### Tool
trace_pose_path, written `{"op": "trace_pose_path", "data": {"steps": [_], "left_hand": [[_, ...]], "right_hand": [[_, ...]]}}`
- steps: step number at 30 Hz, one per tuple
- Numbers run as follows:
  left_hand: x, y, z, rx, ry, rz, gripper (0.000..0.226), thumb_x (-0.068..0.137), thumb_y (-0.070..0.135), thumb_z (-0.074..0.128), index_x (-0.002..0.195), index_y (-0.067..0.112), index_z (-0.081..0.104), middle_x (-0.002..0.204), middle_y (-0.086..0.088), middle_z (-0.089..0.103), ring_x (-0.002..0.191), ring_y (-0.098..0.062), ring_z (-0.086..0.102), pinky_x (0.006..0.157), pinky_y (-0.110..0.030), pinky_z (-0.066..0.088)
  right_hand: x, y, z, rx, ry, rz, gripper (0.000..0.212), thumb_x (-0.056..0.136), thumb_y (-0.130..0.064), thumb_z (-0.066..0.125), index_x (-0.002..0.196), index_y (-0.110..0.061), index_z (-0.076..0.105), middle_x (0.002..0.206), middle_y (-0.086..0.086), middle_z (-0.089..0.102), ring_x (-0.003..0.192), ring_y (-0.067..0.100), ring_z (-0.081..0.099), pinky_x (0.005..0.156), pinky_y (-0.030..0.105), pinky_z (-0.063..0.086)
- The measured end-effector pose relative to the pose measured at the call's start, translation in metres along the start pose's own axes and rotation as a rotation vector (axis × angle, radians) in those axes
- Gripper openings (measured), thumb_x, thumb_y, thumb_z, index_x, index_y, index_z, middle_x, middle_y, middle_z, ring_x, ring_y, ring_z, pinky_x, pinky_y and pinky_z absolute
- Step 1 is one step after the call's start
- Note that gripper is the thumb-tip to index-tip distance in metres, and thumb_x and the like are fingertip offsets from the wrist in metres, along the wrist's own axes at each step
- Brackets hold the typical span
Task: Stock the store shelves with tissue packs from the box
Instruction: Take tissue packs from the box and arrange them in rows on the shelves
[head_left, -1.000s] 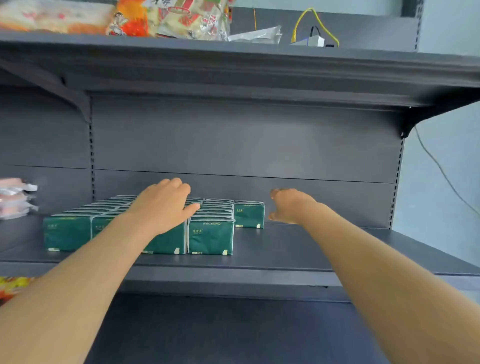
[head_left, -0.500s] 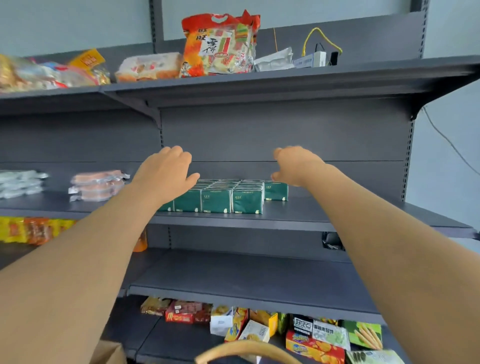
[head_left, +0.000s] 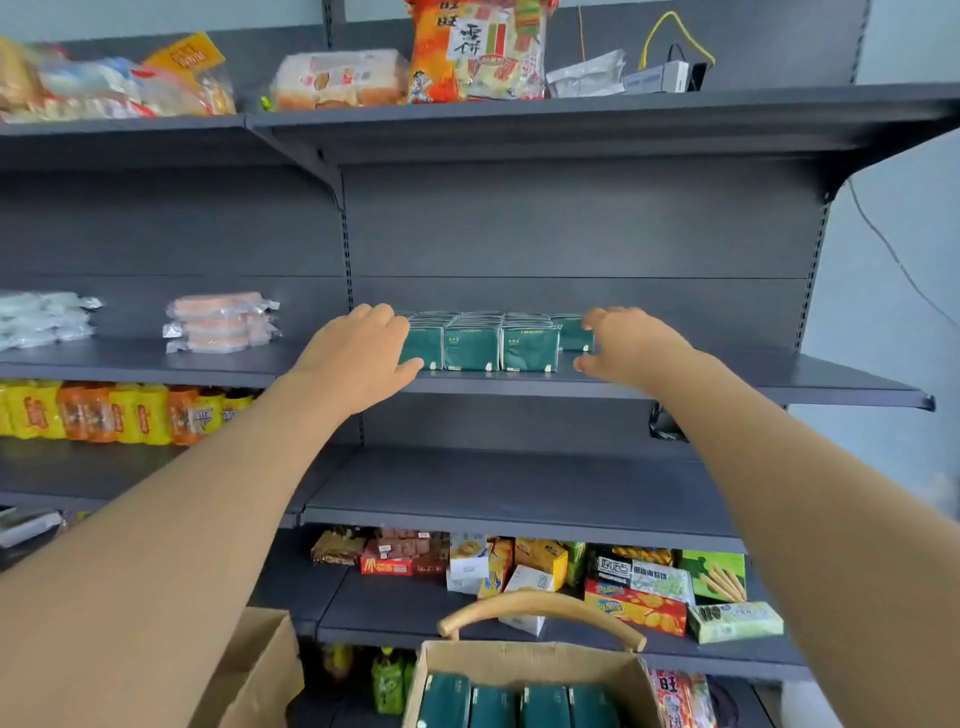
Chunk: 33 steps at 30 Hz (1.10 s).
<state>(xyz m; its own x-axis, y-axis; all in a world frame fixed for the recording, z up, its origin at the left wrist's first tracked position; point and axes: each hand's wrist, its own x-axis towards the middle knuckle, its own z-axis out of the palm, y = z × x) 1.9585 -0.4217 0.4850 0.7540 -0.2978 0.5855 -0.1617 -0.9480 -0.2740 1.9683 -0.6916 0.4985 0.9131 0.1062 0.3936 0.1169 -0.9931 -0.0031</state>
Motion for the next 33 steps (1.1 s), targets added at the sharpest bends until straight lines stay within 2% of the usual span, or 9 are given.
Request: {"op": "trace_pose_path", "data": {"steps": [6,12,18,24,28,33], "left_hand": [[-0.041,-0.019,0.069,-0.098,-0.115,0.074,0.044,0.097,0.043,0.041,0.123,0.009,0.05,0.12,-0.007,0.051,0.113,-0.024,0.047,0.086,-0.036,0.044],[-0.077,-0.007,0.163,-0.205,-0.342,0.105,0.044,0.098,0.042,0.041,0.126,0.01,0.049,0.122,-0.006,0.051,0.115,-0.022,0.046,0.087,-0.035,0.045],[-0.1,0.03,0.262,-0.279,-0.562,0.132,0.044,0.098,0.041,0.041,0.128,0.01,0.048,0.126,-0.007,0.048,0.12,-0.023,0.043,0.093,-0.036,0.043],[-0.11,0.079,0.368,-0.319,-0.79,0.153,0.038,0.097,0.042,0.04,0.12,0.012,0.049,0.119,-0.004,0.049,0.114,-0.021,0.046,0.088,-0.034,0.045],[-0.122,0.115,0.428,-0.378,-0.911,0.16,0.043,0.098,0.043,0.039,0.127,0.013,0.046,0.128,-0.004,0.048,0.119,-0.02,0.046,0.091,-0.035,0.046],[-0.154,0.14,0.49,-0.393,-1.095,0.173,0.044,0.099,0.043,0.037,0.129,0.013,0.046,0.13,-0.003,0.048,0.122,-0.019,0.044,0.093,-0.033,0.043]], "right_hand": [[-0.026,-0.04,0.081,-0.038,-0.185,0.052,0.052,0.094,-0.036,0.052,0.136,-0.009,0.04,0.132,0.012,0.05,0.123,0.03,0.043,0.096,0.042,0.044],[-0.051,-0.054,0.18,-0.091,-0.402,0.088,0.048,0.095,-0.034,0.05,0.137,-0.013,0.039,0.134,0.009,0.049,0.124,0.028,0.044,0.098,0.041,0.038],[-0.065,-0.042,0.298,-0.064,-0.669,0.103,0.046,0.095,-0.034,0.048,0.135,-0.013,0.041,0.126,0.008,0.055,0.113,0.026,0.053,0.086,0.037,0.046],[-0.08,-0.005,0.425,0.032,-0.929,0.173,0.051,0.095,-0.035,0.047,0.139,-0.011,0.035,0.137,0.009,0.048,0.124,0.027,0.046,0.097,0.038,0.044],[-0.09,0.011,0.494,0.102,-1.047,0.237,0.049,0.095,-0.03,0.047,0.139,-0.011,0.037,0.13,0.01,0.053,0.118,0.027,0.05,0.088,0.037,0.048],[-0.103,0.02,0.556,0.16,-1.139,0.328,0.034,0.096,-0.028,0.047,0.124,-0.008,0.047,0.116,0.011,0.057,0.111,0.027,0.051,0.077,0.034,0.045]]}}
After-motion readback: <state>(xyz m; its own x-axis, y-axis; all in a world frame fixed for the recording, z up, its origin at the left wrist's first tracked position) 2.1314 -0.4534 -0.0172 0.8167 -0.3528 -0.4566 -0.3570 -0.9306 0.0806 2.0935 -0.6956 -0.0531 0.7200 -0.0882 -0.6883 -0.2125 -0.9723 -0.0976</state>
